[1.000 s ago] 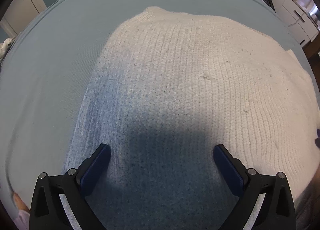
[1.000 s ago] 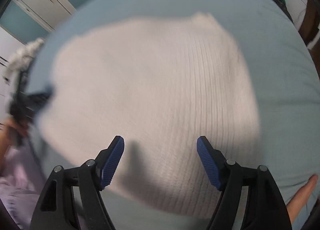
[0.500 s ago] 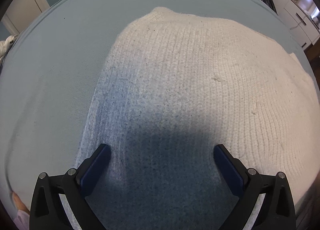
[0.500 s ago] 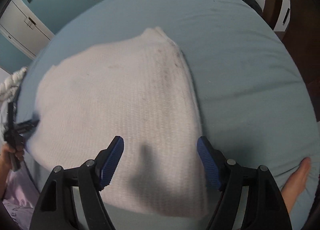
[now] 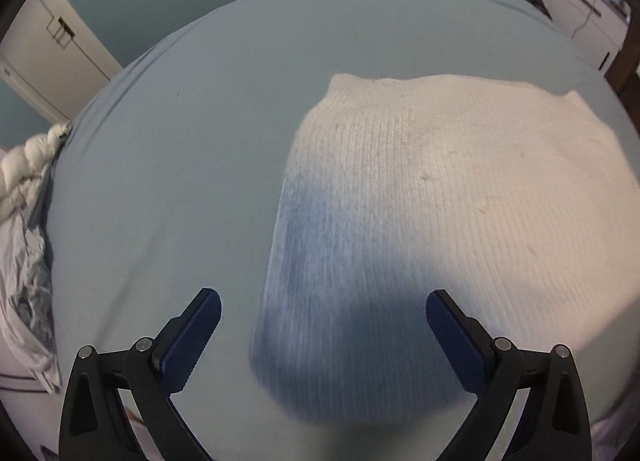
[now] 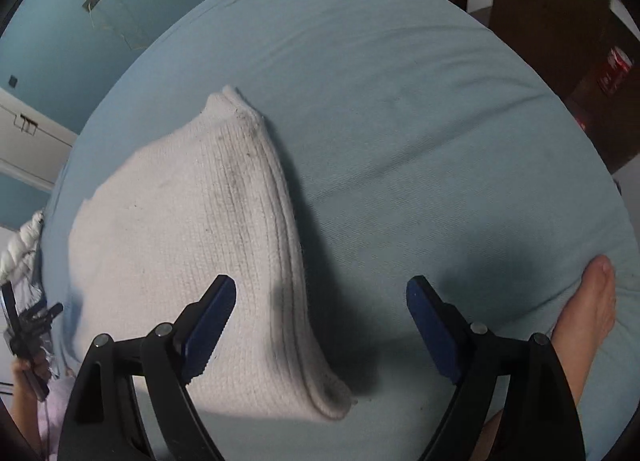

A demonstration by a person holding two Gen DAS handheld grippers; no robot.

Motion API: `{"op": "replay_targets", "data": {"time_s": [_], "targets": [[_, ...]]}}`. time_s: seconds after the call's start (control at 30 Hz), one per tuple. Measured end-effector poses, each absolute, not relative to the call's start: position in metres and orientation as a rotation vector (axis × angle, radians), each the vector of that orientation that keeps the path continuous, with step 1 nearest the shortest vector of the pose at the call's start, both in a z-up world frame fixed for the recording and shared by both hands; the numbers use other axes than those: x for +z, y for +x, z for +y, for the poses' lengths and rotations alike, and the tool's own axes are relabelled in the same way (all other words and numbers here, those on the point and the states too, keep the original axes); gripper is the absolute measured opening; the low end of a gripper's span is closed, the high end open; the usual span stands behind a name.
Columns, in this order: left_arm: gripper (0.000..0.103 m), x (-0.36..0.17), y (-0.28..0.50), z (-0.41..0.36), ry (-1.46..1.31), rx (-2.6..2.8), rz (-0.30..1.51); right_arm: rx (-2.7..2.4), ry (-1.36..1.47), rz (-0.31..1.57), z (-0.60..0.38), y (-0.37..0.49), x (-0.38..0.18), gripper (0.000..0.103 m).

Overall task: Fold small clothes
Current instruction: 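Grasp the folded sweater with the left tool while the right tool grasps its other end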

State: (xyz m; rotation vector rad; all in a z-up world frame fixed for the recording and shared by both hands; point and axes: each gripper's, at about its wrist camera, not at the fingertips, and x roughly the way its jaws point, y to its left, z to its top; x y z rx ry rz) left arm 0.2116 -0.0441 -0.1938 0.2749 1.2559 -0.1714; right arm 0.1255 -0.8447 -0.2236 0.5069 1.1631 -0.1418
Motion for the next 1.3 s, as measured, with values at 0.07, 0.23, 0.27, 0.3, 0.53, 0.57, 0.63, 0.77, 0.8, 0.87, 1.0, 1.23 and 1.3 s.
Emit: {"op": "replay_targets", "data": {"time_s": [0.07, 0.23, 0.27, 0.3, 0.53, 0.57, 0.63, 0.77, 0.8, 0.87, 1.0, 1.23, 1.3], "targets": [[0.103, -0.188, 0.199, -0.034, 0.232, -0.184, 1.275, -0.131, 0.522, 1.153, -0.838, 0.116, -0.221, 0.085], [0.103, -0.202, 0.167, -0.011, 0.106, -0.185, 1.366, -0.090, 0.552, 1.146, -0.810, 0.100, -0.218, 0.085], [0.103, -0.210, 0.162, -0.008, 0.077, -0.180, 1.391, -0.073, 0.590, 1.145, -0.801, 0.091, -0.218, 0.085], [0.103, -0.217, 0.158, -0.006, 0.055, -0.176, 1.409, -0.029, 0.634, 1.166, -0.792, 0.087, -0.220, 0.085], [0.102, -0.244, 0.159, -0.018, 0.046, -0.190, 1.516, 0.077, 0.454, 1.195, -0.750, 0.088, -0.205, 0.085], [0.102, -0.245, 0.159, -0.020, 0.039, -0.198, 1.523, 0.082, 0.439, 1.199, -0.745, 0.091, -0.209, 0.085], [0.102, -0.248, 0.159, -0.021, 0.013, -0.204, 1.540, 0.122, 0.510, 1.231, -0.745, 0.095, -0.219, 0.085], [0.102, -0.258, 0.156, -0.018, -0.082, -0.187, 1.621, 0.075, 0.659, 1.287, -0.765, 0.101, -0.246, 0.085], [0.102, -0.261, 0.156, -0.017, -0.103, -0.186, 1.641, 0.051, 0.716, 1.295, -0.777, 0.097, -0.248, 0.085], [0.102, -0.272, 0.160, -0.013, -0.198, -0.165, 1.698, -0.002, 0.882, 1.313, -0.803, 0.088, -0.263, 0.085], [0.102, -0.288, 0.169, -0.009, -0.391, -0.132, 1.733, -0.058, 1.173, 1.403, -0.836, 0.072, -0.308, 0.085], [0.102, -0.306, 0.189, -0.003, -0.671, -0.129, 1.727, -0.068, 1.316, 1.435, -0.831, 0.077, -0.335, 0.085], [0.102, -0.309, 0.200, -0.008, -0.699, -0.146, 1.733, -0.038, 1.320, 1.441, -0.821, 0.078, -0.335, 0.085]]}}
